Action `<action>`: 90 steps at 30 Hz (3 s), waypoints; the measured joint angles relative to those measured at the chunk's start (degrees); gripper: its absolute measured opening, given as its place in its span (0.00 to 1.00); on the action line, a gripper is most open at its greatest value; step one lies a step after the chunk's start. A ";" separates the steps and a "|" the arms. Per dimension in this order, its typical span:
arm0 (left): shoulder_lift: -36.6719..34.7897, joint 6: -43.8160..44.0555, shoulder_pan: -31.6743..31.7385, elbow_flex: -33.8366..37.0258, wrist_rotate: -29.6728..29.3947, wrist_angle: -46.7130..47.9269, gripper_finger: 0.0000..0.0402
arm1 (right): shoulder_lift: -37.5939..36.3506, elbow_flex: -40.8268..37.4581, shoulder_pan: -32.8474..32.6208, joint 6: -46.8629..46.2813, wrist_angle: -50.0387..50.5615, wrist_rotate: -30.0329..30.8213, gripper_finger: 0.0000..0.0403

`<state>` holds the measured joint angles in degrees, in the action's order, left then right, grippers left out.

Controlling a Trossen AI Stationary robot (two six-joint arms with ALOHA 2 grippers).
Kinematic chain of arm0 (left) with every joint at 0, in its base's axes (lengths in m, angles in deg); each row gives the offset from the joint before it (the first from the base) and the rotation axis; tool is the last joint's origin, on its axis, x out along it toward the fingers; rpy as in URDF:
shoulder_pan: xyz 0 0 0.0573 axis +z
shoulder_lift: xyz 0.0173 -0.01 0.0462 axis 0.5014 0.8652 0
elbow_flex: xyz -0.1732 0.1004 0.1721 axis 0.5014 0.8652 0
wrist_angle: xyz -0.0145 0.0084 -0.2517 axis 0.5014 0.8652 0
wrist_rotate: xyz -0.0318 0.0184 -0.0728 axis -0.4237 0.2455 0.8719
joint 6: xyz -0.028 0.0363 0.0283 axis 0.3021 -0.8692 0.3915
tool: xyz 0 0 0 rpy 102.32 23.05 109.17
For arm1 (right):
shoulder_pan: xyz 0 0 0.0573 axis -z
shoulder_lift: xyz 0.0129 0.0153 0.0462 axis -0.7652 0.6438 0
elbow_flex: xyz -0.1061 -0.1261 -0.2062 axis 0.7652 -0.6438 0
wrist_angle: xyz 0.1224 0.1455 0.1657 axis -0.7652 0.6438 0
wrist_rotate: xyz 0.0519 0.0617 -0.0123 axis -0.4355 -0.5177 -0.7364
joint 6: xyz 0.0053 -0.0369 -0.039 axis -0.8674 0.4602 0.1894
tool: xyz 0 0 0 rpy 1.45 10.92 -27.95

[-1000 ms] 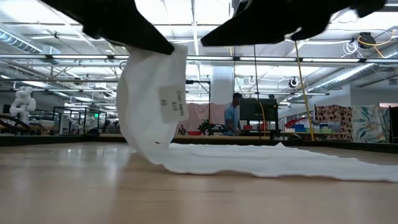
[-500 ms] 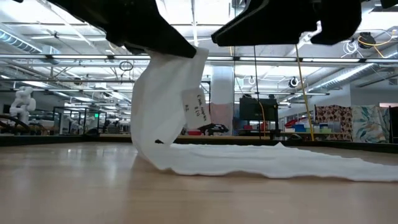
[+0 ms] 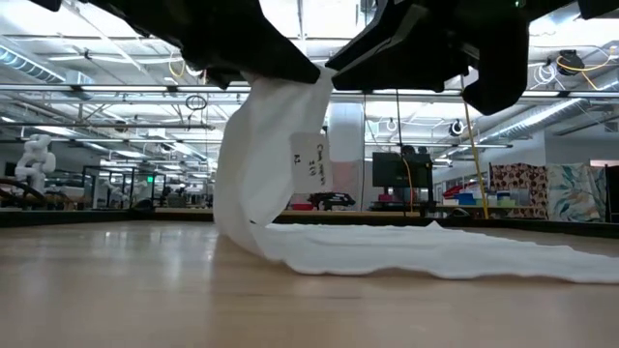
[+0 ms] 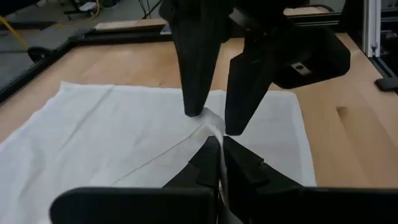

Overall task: Roll napkin
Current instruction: Fold the white table napkin

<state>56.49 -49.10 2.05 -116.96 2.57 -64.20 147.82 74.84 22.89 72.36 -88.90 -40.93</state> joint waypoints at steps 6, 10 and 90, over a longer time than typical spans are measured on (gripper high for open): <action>0.00 1.44 0.70 0.00 0.30 0.09 0.04 | 0.00 0.00 0.63 -1.05 0.00 -0.64 0.21; 0.00 1.69 0.82 0.00 0.36 0.10 0.04 | 0.00 0.00 0.90 -3.16 -0.06 -2.85 0.09; -1.28 -11.83 60.43 0.28 49.10 33.51 0.30 | 0.04 -0.04 -6.81 -42.22 17.18 -17.65 0.01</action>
<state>55.22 -60.93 62.48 -116.68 51.68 -30.69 147.86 74.80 16.08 30.14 -71.72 -58.58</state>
